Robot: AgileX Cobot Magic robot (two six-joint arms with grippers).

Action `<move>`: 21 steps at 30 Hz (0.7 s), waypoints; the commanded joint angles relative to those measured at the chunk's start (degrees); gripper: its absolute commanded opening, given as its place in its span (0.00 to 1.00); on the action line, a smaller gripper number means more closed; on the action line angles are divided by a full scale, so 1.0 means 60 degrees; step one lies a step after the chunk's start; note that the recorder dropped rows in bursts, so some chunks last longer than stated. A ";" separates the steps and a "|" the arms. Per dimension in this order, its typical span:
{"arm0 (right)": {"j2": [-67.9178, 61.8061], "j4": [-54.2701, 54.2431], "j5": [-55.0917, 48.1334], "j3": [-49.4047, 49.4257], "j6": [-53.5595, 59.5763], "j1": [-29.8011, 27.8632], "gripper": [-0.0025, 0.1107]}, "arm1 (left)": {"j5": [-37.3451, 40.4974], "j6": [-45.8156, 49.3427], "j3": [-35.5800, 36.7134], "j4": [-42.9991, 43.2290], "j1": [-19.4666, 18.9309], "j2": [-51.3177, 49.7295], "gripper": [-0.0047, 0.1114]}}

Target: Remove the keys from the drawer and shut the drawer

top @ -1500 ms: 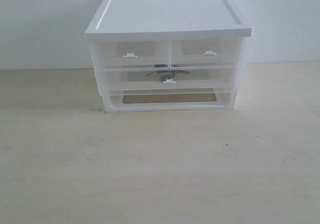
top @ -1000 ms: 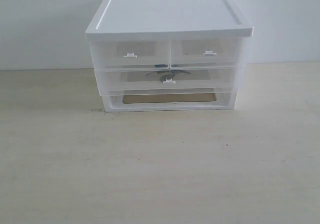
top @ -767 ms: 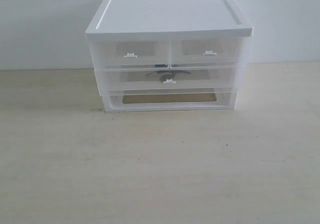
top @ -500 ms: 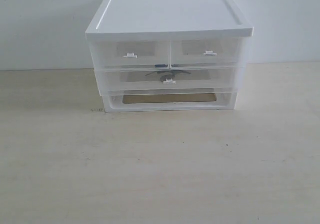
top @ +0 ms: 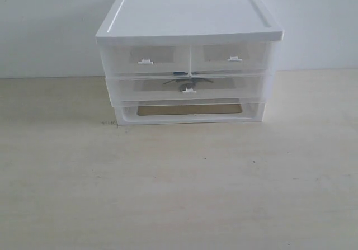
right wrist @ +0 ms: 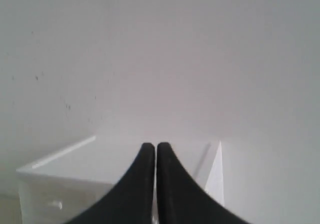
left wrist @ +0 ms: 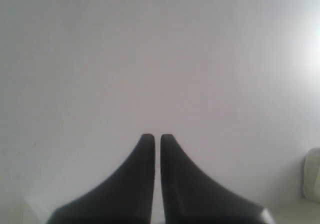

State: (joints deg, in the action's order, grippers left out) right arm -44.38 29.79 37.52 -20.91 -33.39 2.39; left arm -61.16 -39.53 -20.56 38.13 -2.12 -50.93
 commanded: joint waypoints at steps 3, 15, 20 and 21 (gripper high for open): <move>-0.3101 0.0490 0.0071 -0.0657 -0.0446 0.0028 0.13 | -0.1293 0.1596 -0.0586 0.0257 -0.0007 -0.3664 0.08; -0.7926 0.4706 0.0932 -0.3464 -0.5839 0.0105 0.40 | -0.1467 0.7926 -0.3333 0.0465 0.0945 -0.9220 0.08; -0.9195 0.5423 0.2151 -0.4420 -0.7137 0.0126 0.40 | -0.1467 0.9926 -0.4788 0.0437 0.1133 -1.0671 0.08; -0.9403 0.5527 0.2241 -0.4586 -0.7330 0.0184 0.40 | -0.1467 0.9954 -0.5058 0.0437 0.1133 -1.0903 0.08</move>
State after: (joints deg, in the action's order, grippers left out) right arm -98.13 60.11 47.94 -46.06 -73.65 2.88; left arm -69.14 16.21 -47.13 40.77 4.11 -113.05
